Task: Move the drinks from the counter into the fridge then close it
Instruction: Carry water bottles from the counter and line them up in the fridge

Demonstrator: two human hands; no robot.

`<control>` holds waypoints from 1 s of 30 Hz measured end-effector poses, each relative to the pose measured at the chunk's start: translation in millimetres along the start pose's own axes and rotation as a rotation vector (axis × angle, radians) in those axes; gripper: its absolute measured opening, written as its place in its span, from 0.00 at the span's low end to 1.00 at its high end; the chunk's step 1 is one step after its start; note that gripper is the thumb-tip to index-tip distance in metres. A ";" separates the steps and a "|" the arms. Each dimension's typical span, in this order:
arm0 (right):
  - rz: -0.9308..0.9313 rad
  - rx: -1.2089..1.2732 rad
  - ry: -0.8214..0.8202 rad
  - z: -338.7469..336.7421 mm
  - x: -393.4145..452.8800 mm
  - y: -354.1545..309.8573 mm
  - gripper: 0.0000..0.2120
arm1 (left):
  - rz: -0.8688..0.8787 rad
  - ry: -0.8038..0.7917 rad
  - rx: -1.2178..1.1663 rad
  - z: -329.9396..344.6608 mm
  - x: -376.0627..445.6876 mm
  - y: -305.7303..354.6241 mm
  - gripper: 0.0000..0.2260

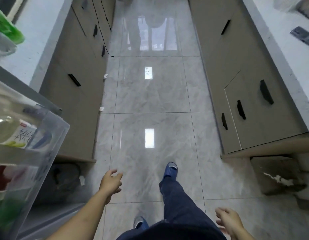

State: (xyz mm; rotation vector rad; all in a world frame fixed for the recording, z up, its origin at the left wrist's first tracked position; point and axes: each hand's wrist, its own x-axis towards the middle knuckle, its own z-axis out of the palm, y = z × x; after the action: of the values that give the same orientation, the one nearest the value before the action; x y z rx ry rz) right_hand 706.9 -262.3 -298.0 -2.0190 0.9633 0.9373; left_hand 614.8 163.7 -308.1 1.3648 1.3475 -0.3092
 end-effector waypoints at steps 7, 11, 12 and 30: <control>-0.107 -0.166 -0.126 -12.5 56.5 -170.6 0.07 | -0.057 0.141 -0.003 17.1 17.7 66.9 0.16; -0.238 -0.176 -0.175 -2.8 73.2 -291.0 0.07 | -0.129 0.191 -0.028 29.2 25.4 95.2 0.15; -0.270 -0.178 -0.186 2.5 75.1 -318.1 0.07 | -0.140 0.195 -0.041 32.1 29.0 101.2 0.15; -0.528 -0.552 -0.366 139.0 91.9 -641.2 0.06 | -0.251 0.277 -0.349 16.1 172.2 276.3 0.12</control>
State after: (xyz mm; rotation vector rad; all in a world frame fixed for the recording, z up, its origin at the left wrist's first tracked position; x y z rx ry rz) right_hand 1241.6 127.4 -264.5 -2.2524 -0.0538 1.2891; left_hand 900.7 320.5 -311.7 0.9718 1.7172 -0.0449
